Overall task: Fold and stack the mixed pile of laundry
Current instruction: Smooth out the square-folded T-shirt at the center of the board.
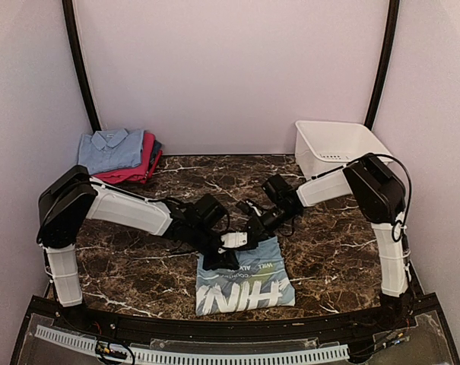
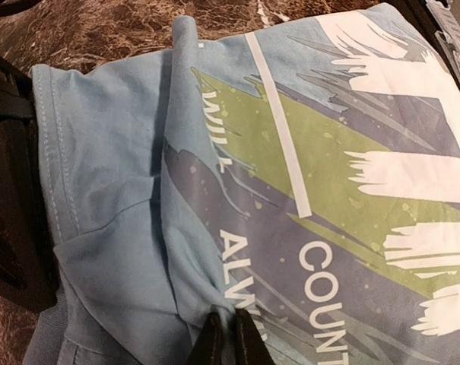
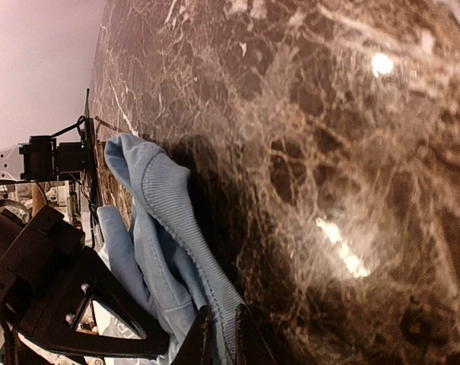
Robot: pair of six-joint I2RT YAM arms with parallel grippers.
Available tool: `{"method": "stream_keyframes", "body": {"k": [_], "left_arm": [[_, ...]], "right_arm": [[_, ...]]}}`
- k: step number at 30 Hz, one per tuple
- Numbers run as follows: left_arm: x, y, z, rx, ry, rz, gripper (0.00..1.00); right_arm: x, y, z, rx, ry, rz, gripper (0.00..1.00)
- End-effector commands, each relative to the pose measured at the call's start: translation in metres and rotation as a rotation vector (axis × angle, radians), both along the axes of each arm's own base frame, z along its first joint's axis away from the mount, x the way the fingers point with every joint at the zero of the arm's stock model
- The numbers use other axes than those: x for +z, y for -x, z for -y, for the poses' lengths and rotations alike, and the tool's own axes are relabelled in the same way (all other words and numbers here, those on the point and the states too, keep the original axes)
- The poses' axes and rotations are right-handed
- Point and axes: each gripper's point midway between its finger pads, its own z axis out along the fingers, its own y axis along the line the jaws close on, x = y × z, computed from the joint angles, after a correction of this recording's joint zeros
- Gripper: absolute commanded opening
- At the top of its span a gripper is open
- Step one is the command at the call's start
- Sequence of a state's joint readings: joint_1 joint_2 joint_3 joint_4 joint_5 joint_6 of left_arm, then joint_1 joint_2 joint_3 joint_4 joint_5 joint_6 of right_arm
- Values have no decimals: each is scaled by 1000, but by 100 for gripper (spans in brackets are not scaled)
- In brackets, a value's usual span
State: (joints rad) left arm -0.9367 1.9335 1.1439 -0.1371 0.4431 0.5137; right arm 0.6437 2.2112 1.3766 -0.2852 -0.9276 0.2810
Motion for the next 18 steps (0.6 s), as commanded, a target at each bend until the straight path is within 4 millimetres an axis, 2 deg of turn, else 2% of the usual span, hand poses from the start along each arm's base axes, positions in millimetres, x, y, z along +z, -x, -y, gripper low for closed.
{"method": "stream_keyframes", "body": {"k": [1, 5, 8, 11, 13, 16, 18], "left_arm": [[12, 17, -1, -44, -23, 33, 5], [32, 21, -1, -39, 0, 93, 0], [49, 18, -3, -27, 34, 138, 0], [58, 15, -4, -20, 46, 174, 0], [62, 12, -4, -18, 47, 199, 0], [67, 8, -5, -21, 47, 235, 0], [69, 6, -5, -15, 51, 250, 0]], "right_arm": [[4, 20, 12, 4, 35, 23, 10], [22, 22, 18, -6, 42, 67, 10], [41, 7, 16, -24, 52, 140, 12], [55, -13, 13, -45, 60, 191, 12], [66, -18, 8, -39, 42, 209, 12], [77, -13, 2, -15, 9, 203, 11], [75, -3, -3, 13, -13, 176, 10]]}}
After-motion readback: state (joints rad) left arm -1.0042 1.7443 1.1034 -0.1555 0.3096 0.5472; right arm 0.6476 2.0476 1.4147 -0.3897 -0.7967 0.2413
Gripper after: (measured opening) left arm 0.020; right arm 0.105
